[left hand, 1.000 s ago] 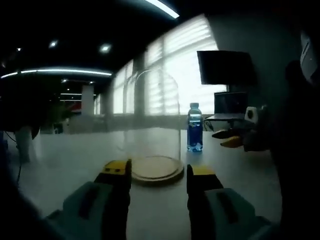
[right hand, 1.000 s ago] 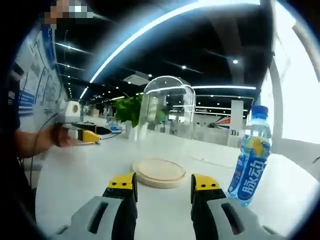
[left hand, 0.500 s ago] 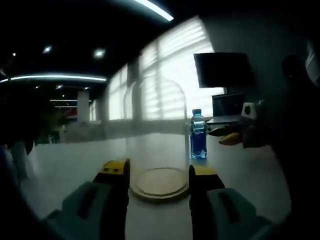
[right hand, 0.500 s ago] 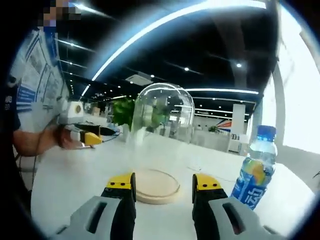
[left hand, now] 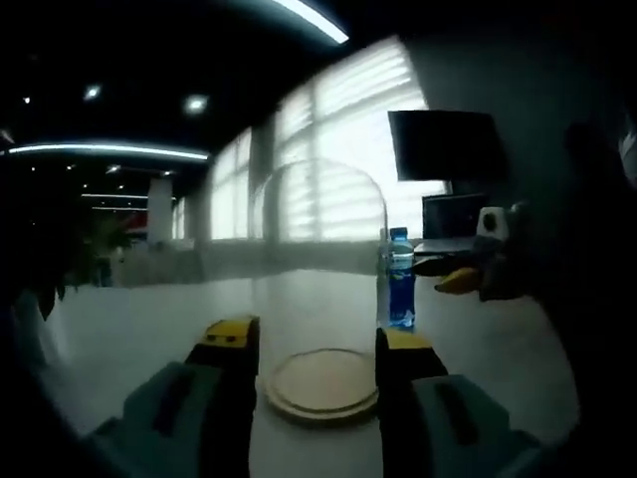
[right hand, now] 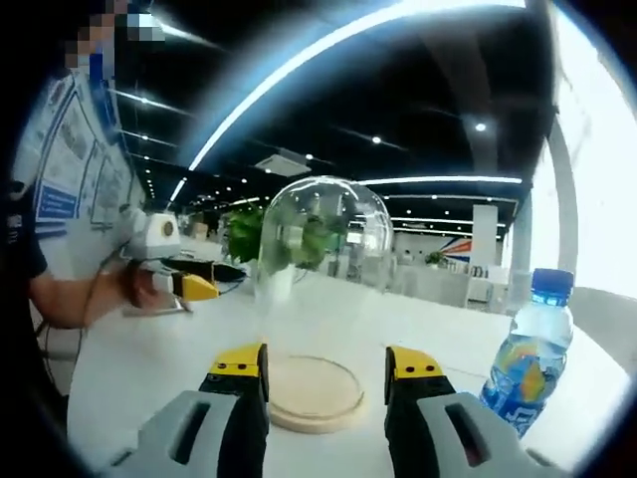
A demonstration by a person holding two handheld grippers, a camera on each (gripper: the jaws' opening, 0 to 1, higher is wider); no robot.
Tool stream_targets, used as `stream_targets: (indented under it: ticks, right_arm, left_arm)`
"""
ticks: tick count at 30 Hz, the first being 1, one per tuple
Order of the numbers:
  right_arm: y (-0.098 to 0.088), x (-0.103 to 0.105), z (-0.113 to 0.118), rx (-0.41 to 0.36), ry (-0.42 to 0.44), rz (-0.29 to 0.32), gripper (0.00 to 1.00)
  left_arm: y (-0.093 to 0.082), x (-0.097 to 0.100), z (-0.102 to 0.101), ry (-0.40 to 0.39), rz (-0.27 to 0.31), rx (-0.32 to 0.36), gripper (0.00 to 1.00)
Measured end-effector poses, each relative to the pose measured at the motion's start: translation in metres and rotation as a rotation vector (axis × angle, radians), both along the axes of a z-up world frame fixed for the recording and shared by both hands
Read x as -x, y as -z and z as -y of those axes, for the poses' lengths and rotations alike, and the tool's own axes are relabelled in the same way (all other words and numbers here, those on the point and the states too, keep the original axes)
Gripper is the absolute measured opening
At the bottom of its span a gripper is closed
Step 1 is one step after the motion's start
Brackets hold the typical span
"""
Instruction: Open the cover put in the Mizone put the cover back on
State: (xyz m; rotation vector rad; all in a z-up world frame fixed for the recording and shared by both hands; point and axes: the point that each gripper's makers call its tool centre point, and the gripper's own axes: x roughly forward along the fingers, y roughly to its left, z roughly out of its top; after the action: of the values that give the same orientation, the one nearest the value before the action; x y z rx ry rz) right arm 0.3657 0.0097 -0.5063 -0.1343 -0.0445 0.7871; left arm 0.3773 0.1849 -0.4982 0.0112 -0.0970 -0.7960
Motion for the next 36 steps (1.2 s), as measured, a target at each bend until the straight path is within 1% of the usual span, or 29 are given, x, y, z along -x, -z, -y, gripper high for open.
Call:
stream_targets:
  ticks: [3, 5, 7, 10, 12, 16, 18, 19, 21, 22, 24, 28, 31, 34, 35, 36]
  right_arm:
    - [-0.006, -0.004, -0.002, -0.022, -0.011, -0.008, 0.4]
    - [-0.011, -0.008, -0.004, -0.025, -0.01, -0.008, 0.41]
    - [-0.015, -0.011, -0.006, -0.02, -0.013, -0.001, 0.41]
    - [-0.02, -0.015, -0.009, -0.025, -0.017, -0.004, 0.41]
    - [-0.022, -0.018, -0.009, -0.032, -0.021, -0.009, 0.42]
    - [-0.025, -0.025, -0.008, -0.039, -0.022, -0.026, 0.45]
    - [-0.026, -0.028, -0.008, -0.047, -0.026, -0.041, 0.46]
    - [-0.027, -0.031, -0.008, -0.051, -0.024, -0.052, 0.47]
    - [-0.027, -0.033, -0.009, -0.048, -0.031, -0.065, 0.47]
    - [-0.027, -0.034, -0.011, -0.045, -0.039, -0.073, 0.47]
    - [-0.027, -0.034, -0.014, -0.043, -0.053, -0.078, 0.48]
    - [-0.03, -0.034, -0.024, -0.016, -0.098, -0.077, 0.5]
    - [-0.031, -0.036, -0.03, 0.008, -0.127, -0.082, 0.51]
    - [-0.032, -0.037, -0.035, 0.016, -0.161, -0.093, 0.52]
    - [-0.032, -0.037, -0.037, 0.017, -0.174, -0.097, 0.52]
    - [-0.033, -0.038, -0.037, 0.018, -0.18, -0.099, 0.52]
  left_arm:
    - [-0.005, -0.007, 0.002, 0.014, -0.003, -0.001, 0.41]
    - [-0.008, -0.007, 0.006, 0.038, -0.004, -0.009, 0.41]
    - [-0.015, -0.008, 0.01, 0.054, 0.0, 0.0, 0.43]
    - [-0.017, -0.014, 0.012, 0.047, 0.001, -0.006, 0.43]
    - [-0.019, -0.012, 0.015, 0.047, 0.005, -0.024, 0.44]
    - [-0.022, -0.019, 0.015, 0.055, -0.004, -0.034, 0.44]
    - [-0.026, -0.021, 0.015, 0.056, 0.017, -0.045, 0.41]
    - [-0.026, -0.025, 0.015, 0.058, 0.018, -0.045, 0.41]
    - [-0.028, -0.026, 0.017, 0.088, 0.005, -0.024, 0.43]
    - [-0.029, -0.028, 0.017, 0.093, 0.001, -0.021, 0.46]
    - [-0.029, -0.03, 0.019, 0.105, -0.002, -0.029, 0.5]
    - [-0.025, -0.035, 0.022, 0.131, -0.033, -0.055, 0.51]
    - [-0.024, -0.034, 0.026, 0.163, -0.035, -0.06, 0.53]
    - [-0.027, -0.032, 0.03, 0.207, -0.031, -0.042, 0.55]
    - [-0.029, -0.031, 0.032, 0.222, -0.03, -0.029, 0.55]
    - [-0.032, -0.029, 0.034, 0.24, -0.044, 0.003, 0.58]
